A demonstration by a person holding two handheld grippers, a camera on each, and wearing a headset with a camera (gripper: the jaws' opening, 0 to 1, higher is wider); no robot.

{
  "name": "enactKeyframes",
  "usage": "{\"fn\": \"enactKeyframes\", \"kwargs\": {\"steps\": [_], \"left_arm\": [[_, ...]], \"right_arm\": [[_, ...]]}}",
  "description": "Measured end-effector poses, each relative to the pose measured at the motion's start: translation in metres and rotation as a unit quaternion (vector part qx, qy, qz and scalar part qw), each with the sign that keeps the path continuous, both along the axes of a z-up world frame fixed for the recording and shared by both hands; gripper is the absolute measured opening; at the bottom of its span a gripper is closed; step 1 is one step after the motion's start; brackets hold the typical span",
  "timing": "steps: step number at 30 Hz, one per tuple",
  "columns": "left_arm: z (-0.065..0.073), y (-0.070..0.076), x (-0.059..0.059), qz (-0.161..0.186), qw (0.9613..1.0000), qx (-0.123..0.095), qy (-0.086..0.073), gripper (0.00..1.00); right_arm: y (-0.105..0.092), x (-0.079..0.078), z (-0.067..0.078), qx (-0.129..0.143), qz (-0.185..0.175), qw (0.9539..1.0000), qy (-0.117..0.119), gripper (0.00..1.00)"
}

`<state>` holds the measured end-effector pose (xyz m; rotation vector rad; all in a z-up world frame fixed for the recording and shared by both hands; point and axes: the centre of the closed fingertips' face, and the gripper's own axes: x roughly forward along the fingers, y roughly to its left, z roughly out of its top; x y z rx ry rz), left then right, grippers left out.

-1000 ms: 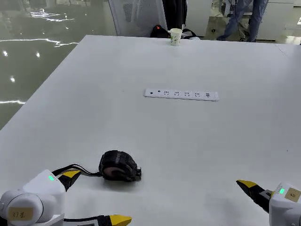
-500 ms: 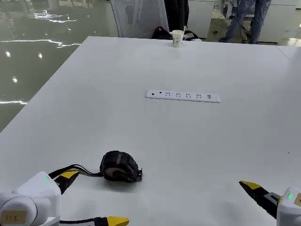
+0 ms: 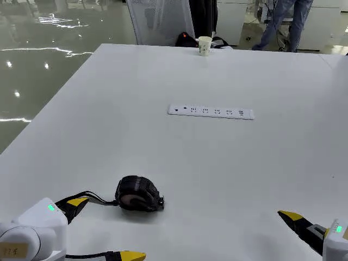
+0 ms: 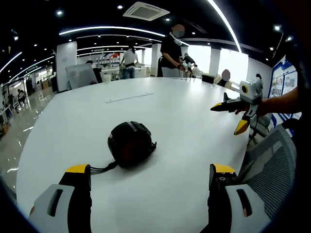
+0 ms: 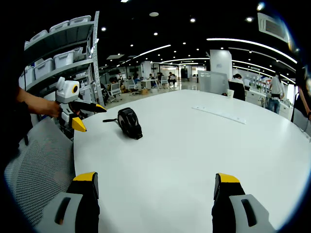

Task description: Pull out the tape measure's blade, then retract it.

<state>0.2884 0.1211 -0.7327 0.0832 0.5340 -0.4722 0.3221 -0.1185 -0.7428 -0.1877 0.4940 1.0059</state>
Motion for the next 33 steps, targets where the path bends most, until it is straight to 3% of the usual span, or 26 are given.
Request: {"fn": "enactKeyframes", "kwargs": {"steps": [4,6,8,9,15,33], "left_arm": [[-0.0006,-0.0013,-0.0012,-0.004,1.0,-0.004,0.004,0.99],[0.0011,0.0004,0.0004,-0.003,1.0,0.0,-0.003,0.99],[0.0022,-0.0008,-0.0001,-0.003,0.9999,-0.009,0.003,0.99],[0.0043,0.0004,0.0016,-0.001,1.0,-0.007,-0.005,0.99],[0.0065,0.0008,0.0024,-0.002,1.0,-0.006,-0.008,0.99],[0.0044,0.0017,0.0002,-0.007,0.9999,-0.014,0.006,0.96]], "right_arm": [[-0.0011,0.0003,0.0003,0.0,0.0,1.0,0.0,0.99],[-0.0017,0.0004,0.0,-0.001,0.0,1.0,0.001,0.99],[-0.0018,0.0002,0.0006,-0.002,0.0,1.0,0.001,0.99],[-0.002,0.0005,0.0001,-0.002,0.0,1.0,0.001,0.99],[-0.002,-0.0003,0.0002,-0.004,0.0,1.0,0.002,0.99],[-0.0044,-0.0006,0.0001,-0.003,-0.002,1.0,0.001,0.99]]}}
